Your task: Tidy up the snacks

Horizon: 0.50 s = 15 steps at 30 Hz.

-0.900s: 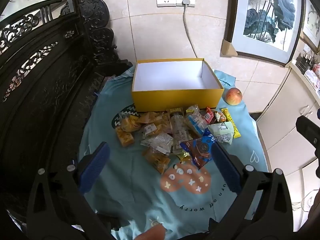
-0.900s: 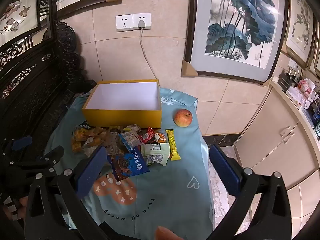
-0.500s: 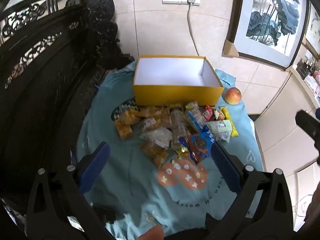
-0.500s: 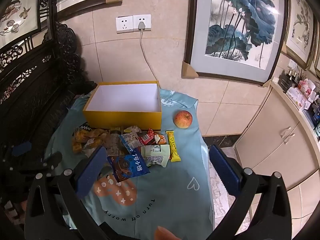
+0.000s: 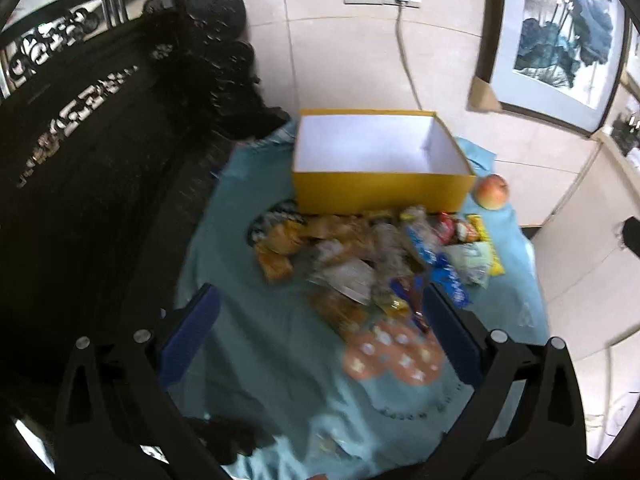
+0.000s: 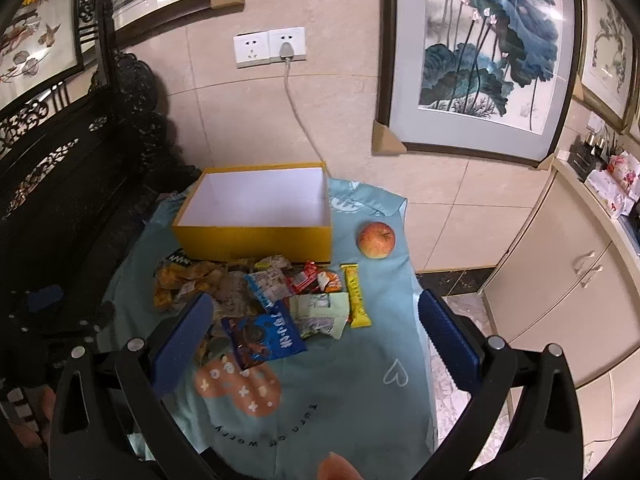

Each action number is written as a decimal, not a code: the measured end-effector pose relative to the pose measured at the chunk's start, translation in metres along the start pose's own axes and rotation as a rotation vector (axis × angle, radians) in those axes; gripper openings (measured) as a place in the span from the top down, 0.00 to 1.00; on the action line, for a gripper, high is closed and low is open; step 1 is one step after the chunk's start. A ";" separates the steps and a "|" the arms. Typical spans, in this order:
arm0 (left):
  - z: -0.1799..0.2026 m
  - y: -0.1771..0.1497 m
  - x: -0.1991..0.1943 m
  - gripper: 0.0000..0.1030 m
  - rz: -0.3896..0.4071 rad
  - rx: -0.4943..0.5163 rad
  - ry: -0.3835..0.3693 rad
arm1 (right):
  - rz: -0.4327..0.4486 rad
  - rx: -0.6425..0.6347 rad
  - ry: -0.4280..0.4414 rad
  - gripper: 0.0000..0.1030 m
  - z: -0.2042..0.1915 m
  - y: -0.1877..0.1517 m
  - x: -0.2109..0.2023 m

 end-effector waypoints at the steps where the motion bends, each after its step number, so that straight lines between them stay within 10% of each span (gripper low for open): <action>1: -0.002 0.000 0.000 0.02 0.006 0.001 0.006 | 0.000 0.002 0.002 0.01 0.002 -0.001 0.003; 15: 0.001 -0.002 0.008 0.02 0.002 0.012 0.002 | -0.077 -0.062 0.086 0.01 -0.017 -0.029 0.020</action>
Point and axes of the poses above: each gripper's, at about its wrist camera, not at the fingertips, and x roughly the way its jaws point, z to its right, y to its top, the point moved 4 cm from there along x, roughly the way its jaws point, and after that the axes turned 6 degrees about -y, right-handed, at the moved point
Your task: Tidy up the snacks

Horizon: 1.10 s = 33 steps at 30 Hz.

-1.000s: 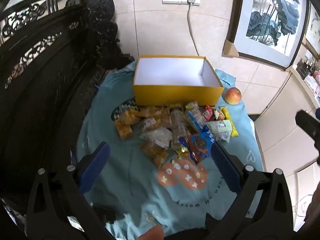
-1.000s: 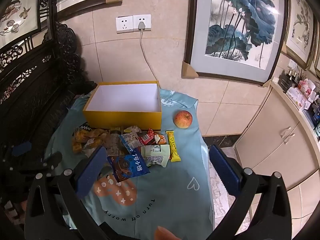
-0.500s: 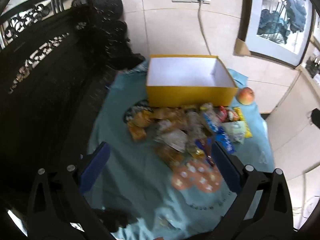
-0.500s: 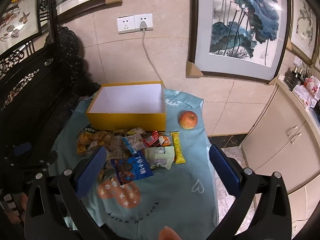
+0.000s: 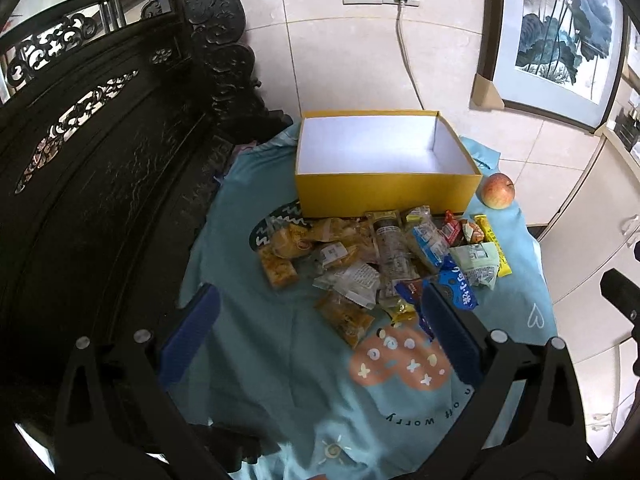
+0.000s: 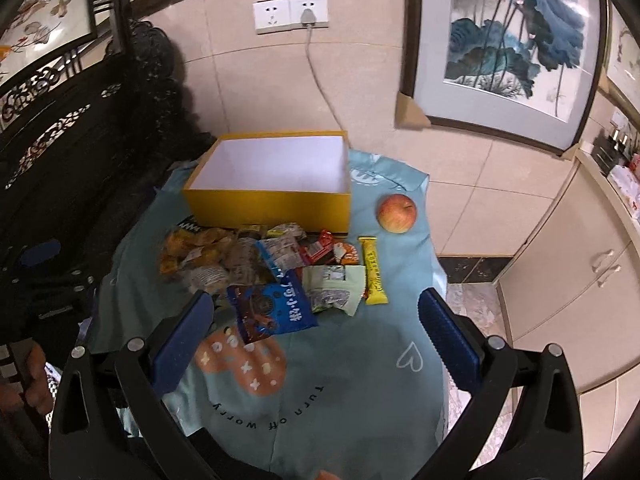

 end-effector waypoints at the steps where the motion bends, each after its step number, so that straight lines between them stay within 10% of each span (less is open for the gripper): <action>1: 0.000 0.000 0.000 0.02 0.000 0.001 0.001 | -0.001 0.001 0.009 0.01 0.000 0.000 -0.001; 33: -0.002 -0.008 -0.001 0.02 0.003 -0.007 0.001 | -0.003 -0.021 0.015 0.01 -0.008 -0.007 -0.005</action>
Point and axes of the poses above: each gripper's, at about its wrist camera, not at the fingertips, and x roughly the way its jaws point, z to its right, y to its top, the point moved 4 cm from there along x, roughly the way its jaws point, and after that the axes turned 6 degrees about -y, right-handed, at the moved point
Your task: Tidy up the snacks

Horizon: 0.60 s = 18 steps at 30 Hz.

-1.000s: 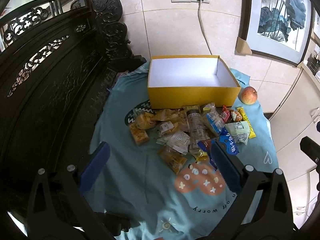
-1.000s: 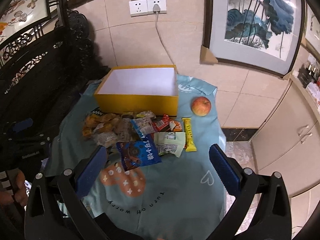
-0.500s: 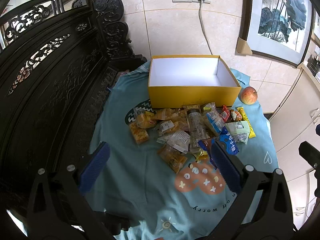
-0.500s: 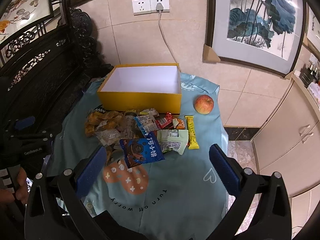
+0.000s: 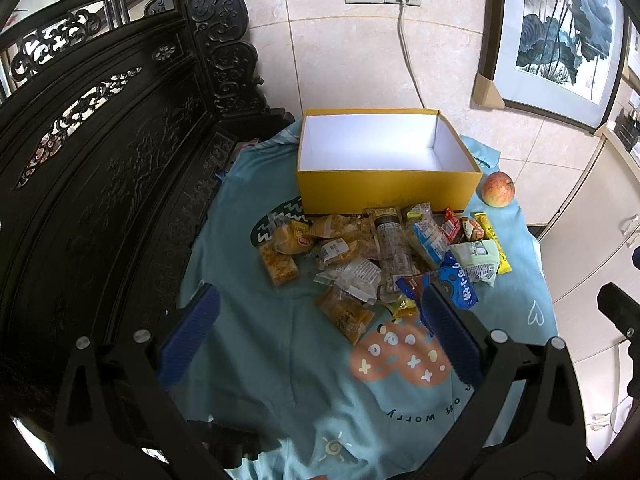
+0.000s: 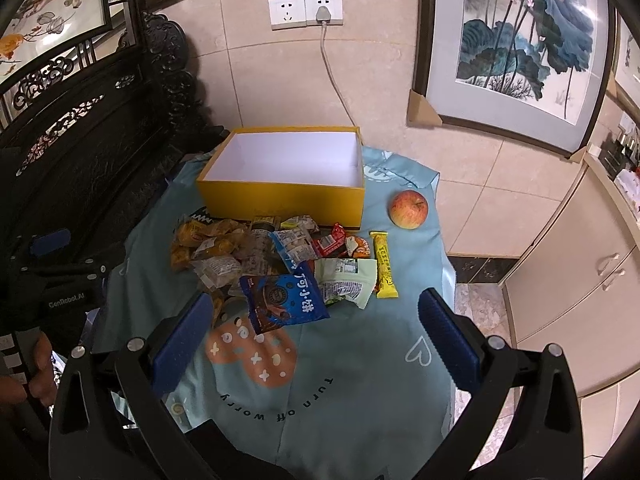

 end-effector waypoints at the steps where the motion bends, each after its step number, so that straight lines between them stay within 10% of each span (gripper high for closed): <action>1: 0.000 -0.001 0.000 0.02 0.000 -0.001 0.000 | 0.000 0.000 -0.001 0.01 0.000 0.001 0.000; 18: -0.004 0.000 0.009 0.02 -0.034 -0.011 -0.004 | -0.018 -0.007 0.001 0.01 -0.001 0.002 0.007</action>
Point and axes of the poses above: each gripper's, at about its wrist camera, not at the fingertips, and x roughly the way its jaws point, z to its right, y to its top, the point moved 4 cm from there along x, roughly the way its jaws point, and after that the axes turned 6 degrees about -y, right-handed, at the moved point
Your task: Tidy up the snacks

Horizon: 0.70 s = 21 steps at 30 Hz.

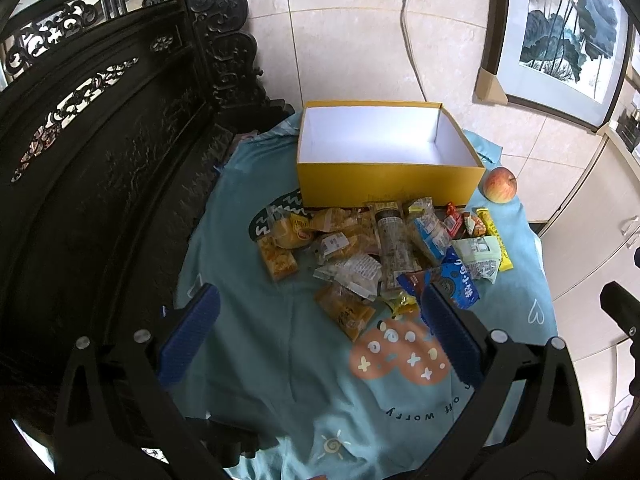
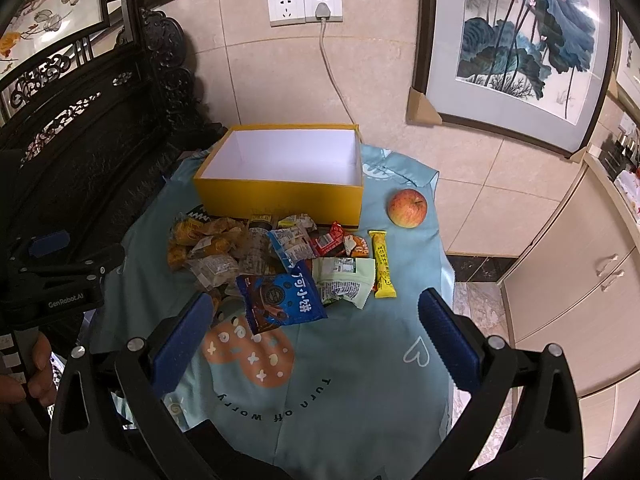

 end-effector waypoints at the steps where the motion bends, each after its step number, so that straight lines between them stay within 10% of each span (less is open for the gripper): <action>1: 0.000 0.000 0.001 0.02 -0.003 -0.002 -0.001 | -0.001 -0.003 0.001 0.01 0.000 0.000 0.001; 11: -0.003 -0.021 0.073 0.02 -0.120 -0.038 -0.138 | -0.032 -0.059 -0.009 0.01 0.006 -0.020 0.059; 21: -0.023 -0.073 0.180 0.02 -0.204 -0.085 -0.019 | -0.243 0.037 0.013 0.07 0.025 -0.067 0.178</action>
Point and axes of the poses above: each gripper's, at about its wrist camera, not at the fingertips, and x roughly the way its jaws point, z to its right, y to its top, the point moved 4 cm from there along x, roughly the way its jaws point, and after that the axes turned 6 degrees about -y, right-handed, at the moved point
